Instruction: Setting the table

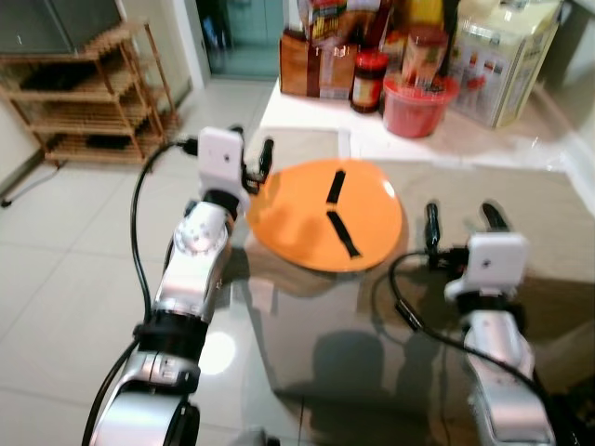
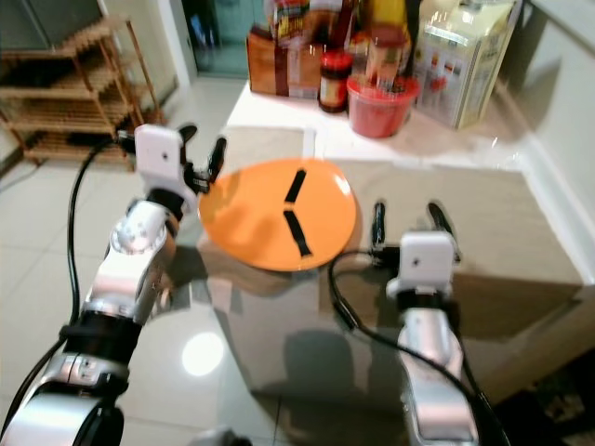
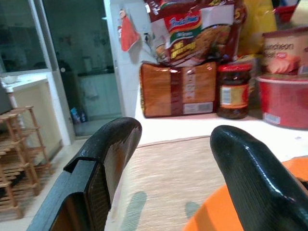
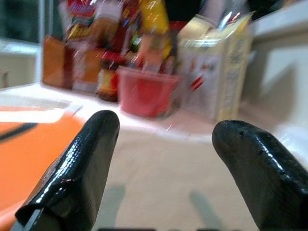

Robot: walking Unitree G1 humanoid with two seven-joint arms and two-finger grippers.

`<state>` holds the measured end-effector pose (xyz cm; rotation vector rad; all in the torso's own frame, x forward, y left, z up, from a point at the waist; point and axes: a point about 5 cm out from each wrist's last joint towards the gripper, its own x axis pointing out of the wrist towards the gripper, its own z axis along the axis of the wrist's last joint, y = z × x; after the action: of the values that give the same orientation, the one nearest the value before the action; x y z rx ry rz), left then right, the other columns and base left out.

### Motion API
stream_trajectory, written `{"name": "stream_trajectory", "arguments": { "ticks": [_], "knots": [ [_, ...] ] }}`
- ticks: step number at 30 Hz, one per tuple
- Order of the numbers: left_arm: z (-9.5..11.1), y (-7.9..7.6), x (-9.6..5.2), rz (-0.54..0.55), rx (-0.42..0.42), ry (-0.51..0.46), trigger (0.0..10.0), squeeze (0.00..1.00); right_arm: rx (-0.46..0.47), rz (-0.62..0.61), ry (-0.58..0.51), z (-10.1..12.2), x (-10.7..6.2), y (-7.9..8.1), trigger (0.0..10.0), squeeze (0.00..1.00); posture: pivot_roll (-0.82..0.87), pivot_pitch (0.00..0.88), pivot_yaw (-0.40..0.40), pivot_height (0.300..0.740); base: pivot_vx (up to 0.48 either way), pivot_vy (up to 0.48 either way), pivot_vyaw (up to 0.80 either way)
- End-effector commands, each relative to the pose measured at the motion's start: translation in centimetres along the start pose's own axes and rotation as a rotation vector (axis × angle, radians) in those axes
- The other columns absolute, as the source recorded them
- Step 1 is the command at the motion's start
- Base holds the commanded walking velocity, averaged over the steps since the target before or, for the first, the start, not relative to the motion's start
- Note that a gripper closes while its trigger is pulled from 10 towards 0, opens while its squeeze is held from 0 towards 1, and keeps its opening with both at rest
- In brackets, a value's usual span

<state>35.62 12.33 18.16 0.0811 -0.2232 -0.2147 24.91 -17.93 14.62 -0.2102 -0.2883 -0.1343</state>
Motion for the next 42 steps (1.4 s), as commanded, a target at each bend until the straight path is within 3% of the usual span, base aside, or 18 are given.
{"name": "stream_trajectory", "arguments": {
  "ticks": [1,5,9,12,25,42],
  "knots": [
    [0.5,-0.3,0.7,-0.020,-0.001,0.008,10.0,0.00,-0.005,-0.033,-0.025,0.9,0.5,-0.7,10.0,0.00,0.01,0.000,0.043,0.740,0.000,0.000,0.00],
    [0.0,0.5,1.7,-0.077,-0.005,0.099,10.0,0.00,-0.007,-0.039,-0.011,0.5,0.7,-1.0,10.0,0.00,0.02,0.000,0.037,0.740,0.000,0.000,0.00],
    [0.1,2.5,2.5,-0.032,0.037,0.172,10.0,0.00,-0.008,-0.024,0.000,0.5,0.8,-0.9,10.0,0.00,0.03,0.000,0.037,0.740,0.000,0.000,0.00],
    [-0.6,3.0,2.5,-0.027,0.049,0.246,10.0,0.00,-0.004,-0.025,0.009,0.3,0.9,-0.8,10.0,0.00,0.04,0.000,0.039,0.740,0.000,0.000,0.00],
    [-1.5,2.2,1.6,-0.121,0.007,0.306,10.0,0.00,0.007,-0.002,0.040,-0.3,0.3,-0.2,10.0,0.00,0.04,0.000,0.037,0.740,0.000,0.000,0.00],
    [-2.7,0.8,0.5,-0.171,0.025,0.365,10.0,0.00,-0.002,0.001,0.027,-0.1,1.6,-0.9,10.0,0.00,0.05,0.000,0.019,0.740,0.000,0.000,0.00]
  ]
}}
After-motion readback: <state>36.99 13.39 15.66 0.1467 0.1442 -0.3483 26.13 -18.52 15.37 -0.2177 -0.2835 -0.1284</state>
